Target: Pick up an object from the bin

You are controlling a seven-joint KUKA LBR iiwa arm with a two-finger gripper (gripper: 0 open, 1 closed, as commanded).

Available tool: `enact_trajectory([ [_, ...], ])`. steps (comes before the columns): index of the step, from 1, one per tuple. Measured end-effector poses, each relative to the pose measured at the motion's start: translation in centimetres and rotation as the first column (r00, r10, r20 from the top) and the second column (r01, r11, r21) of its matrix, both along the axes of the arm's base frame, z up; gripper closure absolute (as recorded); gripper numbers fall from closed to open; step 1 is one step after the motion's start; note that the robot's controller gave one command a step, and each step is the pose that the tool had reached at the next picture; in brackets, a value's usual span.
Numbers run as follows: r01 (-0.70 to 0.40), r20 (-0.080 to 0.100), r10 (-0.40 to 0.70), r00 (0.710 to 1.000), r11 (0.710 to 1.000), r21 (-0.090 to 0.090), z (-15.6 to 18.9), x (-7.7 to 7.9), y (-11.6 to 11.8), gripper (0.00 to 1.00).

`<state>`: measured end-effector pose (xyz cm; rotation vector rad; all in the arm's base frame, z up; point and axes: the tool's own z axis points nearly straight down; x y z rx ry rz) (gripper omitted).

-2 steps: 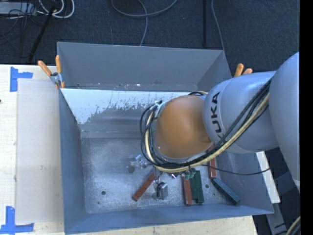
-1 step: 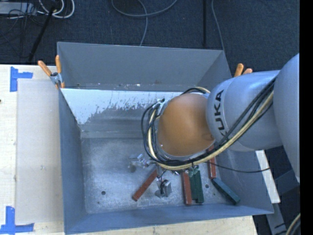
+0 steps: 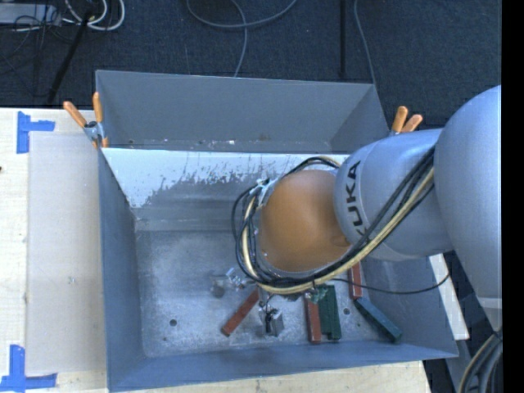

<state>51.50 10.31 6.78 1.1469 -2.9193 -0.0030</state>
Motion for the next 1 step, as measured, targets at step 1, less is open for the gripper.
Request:
enact_trajectory([
  [1,0.004,0.003,-0.004,1.0,1.0,0.001,-0.05,-0.01,0.02,0.0],
])
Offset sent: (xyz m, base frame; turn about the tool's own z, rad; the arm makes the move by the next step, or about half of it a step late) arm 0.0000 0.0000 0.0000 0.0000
